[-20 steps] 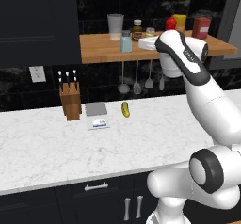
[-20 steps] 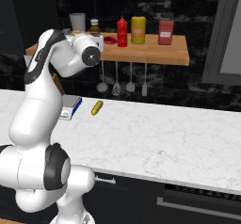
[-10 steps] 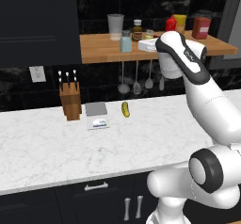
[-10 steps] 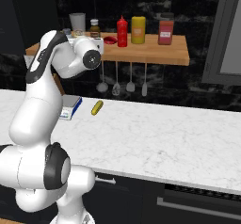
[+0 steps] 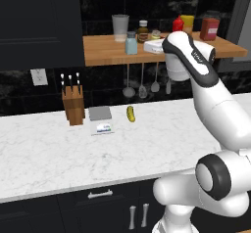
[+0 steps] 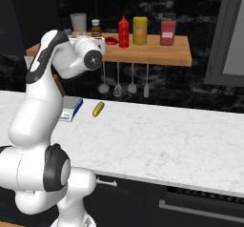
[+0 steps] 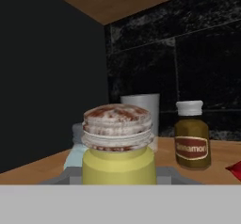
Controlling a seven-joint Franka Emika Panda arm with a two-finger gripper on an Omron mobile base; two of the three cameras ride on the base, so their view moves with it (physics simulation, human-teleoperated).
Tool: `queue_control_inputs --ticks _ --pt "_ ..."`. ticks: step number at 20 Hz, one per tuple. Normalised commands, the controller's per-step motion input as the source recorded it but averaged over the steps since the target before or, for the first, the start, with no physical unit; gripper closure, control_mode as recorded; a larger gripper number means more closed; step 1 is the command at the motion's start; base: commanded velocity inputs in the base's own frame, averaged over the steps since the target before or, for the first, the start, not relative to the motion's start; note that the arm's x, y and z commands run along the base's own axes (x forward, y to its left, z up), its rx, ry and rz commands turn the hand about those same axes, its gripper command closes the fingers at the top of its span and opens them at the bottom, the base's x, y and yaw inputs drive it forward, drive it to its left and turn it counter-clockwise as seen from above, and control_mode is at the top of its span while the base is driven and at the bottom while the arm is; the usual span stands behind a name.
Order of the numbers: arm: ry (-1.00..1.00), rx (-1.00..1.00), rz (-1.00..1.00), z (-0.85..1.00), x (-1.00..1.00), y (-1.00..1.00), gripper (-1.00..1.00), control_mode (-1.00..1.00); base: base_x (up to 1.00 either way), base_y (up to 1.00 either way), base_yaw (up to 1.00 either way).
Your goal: Put the shaker and condiment bottle from the counter next to their counterparts in the cabinet.
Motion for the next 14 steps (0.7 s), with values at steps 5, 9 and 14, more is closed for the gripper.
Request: queue_control_inputs --ticks 5,9,14 --pt "-0.03 -0.08 0.0 0.06 0.01 0.0 1.0 -1.0 0.0 0.0 0.0" --pt "0.0 -0.09 0.0 0.0 0.06 0.0 1.0 -1.0 0.0 0.0 0.0" --pt "0.01 -0.03 0.0 0.02 0.06 0.0 1.0 -1.0 0.0 0.0 0.0"
